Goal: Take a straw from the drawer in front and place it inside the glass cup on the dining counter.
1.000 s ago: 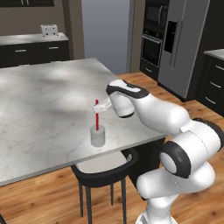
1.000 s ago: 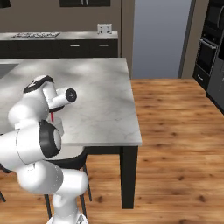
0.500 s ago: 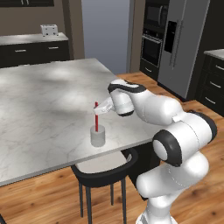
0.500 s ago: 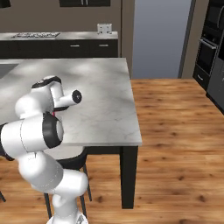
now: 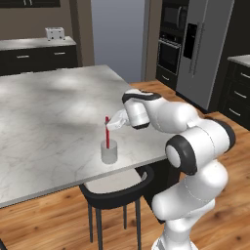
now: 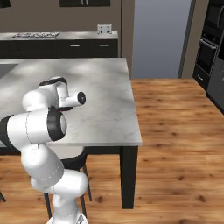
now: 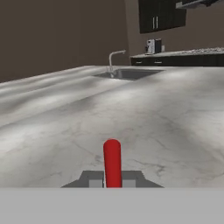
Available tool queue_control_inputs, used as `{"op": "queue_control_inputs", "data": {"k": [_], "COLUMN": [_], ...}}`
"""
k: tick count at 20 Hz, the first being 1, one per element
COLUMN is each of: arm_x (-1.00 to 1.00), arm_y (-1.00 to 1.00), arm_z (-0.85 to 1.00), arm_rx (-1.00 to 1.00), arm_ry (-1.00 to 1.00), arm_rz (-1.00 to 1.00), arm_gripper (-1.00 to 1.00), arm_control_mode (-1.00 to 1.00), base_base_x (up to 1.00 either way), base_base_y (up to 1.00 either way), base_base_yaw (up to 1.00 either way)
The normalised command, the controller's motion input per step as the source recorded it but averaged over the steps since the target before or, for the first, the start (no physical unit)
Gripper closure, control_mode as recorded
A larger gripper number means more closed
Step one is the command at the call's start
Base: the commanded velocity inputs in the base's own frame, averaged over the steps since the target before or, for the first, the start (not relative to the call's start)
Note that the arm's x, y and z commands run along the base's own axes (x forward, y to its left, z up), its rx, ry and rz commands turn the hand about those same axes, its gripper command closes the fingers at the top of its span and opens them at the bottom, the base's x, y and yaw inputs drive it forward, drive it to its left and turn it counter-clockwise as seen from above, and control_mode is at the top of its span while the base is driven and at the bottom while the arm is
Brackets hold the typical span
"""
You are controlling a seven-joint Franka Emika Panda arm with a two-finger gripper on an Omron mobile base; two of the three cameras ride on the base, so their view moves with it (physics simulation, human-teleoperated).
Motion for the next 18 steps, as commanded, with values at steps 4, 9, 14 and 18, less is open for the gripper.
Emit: {"op": "queue_control_inputs", "data": {"k": [4,9,14,18], "arm_x": [0.14,0.11,0.08,-0.13], "arm_y": [0.00,0.01,0.06,0.04], "arm_z": [-0.16,-0.15,-0.17,-0.24], "arm_rx": [0.00,0.00,-0.01,-0.02], "arm_ry": [-0.01,-0.03,-0.03,-0.01], "arm_rz": [0.07,0.07,0.07,0.05], "arm_gripper": [1.00,1.00,1.00,1.00], "arm_control_mode": [-1.00,-1.00,-1.00,-1.00], "base_base_x": [0.00,0.00,0.00,0.00], "base_base_y": [0.00,0.00,0.00,0.00], "base_base_yaw": [0.00,0.00,0.00,0.00]}}
